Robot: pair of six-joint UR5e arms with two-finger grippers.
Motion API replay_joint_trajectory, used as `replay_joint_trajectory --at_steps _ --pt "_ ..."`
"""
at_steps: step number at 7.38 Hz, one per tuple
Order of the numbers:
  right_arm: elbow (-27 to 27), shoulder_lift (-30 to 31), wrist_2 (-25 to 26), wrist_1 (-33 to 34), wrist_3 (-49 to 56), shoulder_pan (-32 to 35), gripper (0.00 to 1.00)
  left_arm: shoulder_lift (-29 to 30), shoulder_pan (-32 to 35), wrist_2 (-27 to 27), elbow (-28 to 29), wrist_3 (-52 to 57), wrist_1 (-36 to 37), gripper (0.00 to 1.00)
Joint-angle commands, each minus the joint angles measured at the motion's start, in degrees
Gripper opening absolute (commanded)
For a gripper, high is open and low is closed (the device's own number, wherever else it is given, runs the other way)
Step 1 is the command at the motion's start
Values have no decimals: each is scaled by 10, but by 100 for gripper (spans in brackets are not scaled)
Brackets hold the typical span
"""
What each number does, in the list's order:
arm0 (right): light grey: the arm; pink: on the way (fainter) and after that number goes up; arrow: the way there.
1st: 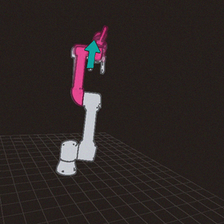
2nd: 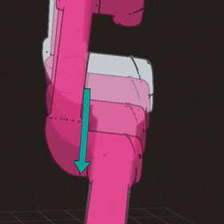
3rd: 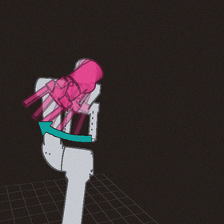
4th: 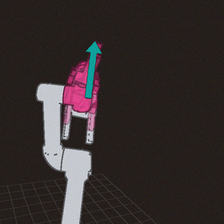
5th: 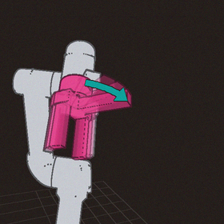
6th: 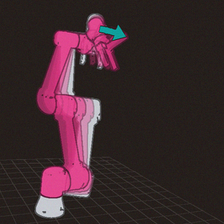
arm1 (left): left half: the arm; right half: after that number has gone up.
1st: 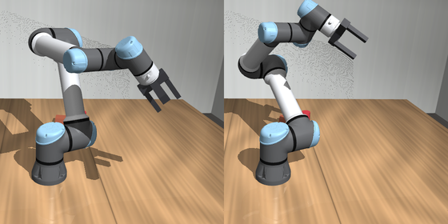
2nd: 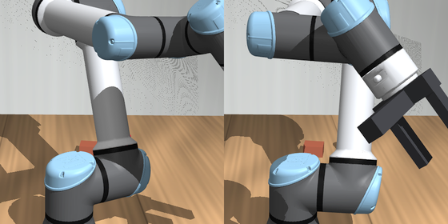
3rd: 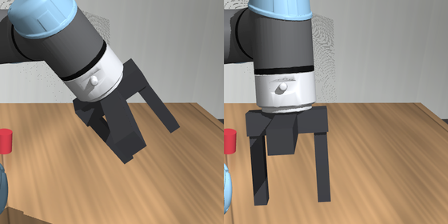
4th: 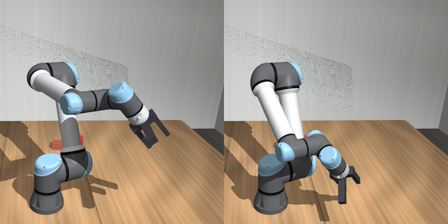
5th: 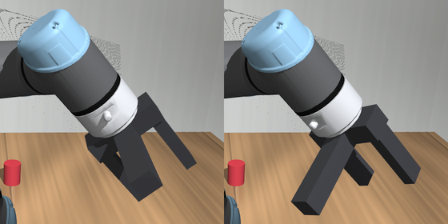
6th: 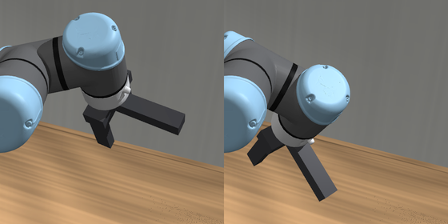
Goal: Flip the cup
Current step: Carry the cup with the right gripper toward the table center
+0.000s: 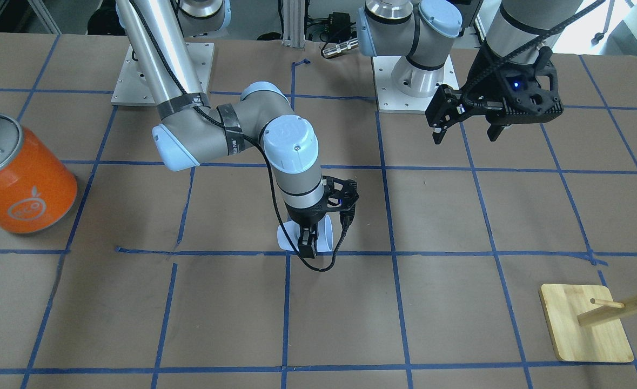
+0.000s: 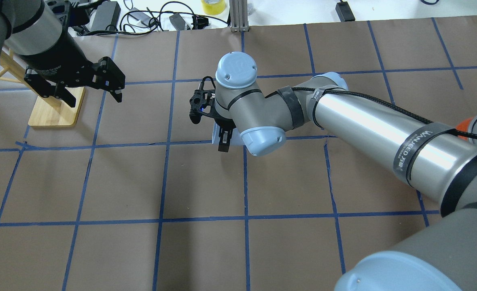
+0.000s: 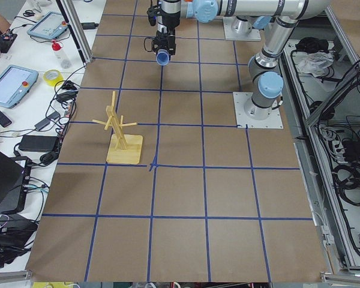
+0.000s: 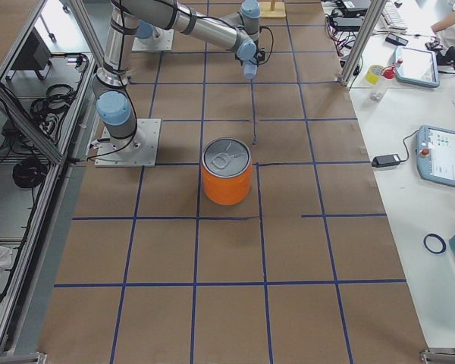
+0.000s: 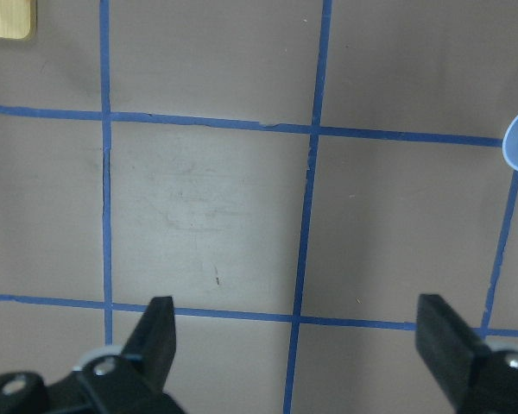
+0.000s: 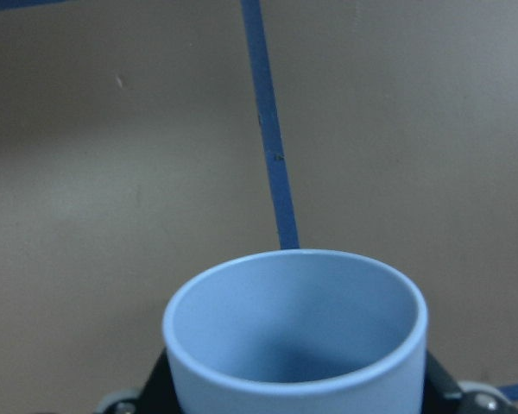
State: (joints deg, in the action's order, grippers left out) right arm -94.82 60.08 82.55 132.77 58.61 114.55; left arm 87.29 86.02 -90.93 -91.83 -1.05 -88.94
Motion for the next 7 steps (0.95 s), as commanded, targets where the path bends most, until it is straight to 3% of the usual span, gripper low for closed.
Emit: replay_joint_trajectory --at_steps 1,3,5,6,7 --pt "4 -15 -9 8 17 7 2 0 -1 0 1 0 0 100" --pt "7 -35 -6 45 19 8 5 0 -1 0 0 0 0 100" --pt "7 -36 -8 52 20 7 41 0 -1 0 0 0 0 100" --pt "7 -36 -3 52 19 6 48 0 -1 0 0 0 0 100" --pt "7 -36 -2 52 19 6 67 0 0 0 0 0 0 100"
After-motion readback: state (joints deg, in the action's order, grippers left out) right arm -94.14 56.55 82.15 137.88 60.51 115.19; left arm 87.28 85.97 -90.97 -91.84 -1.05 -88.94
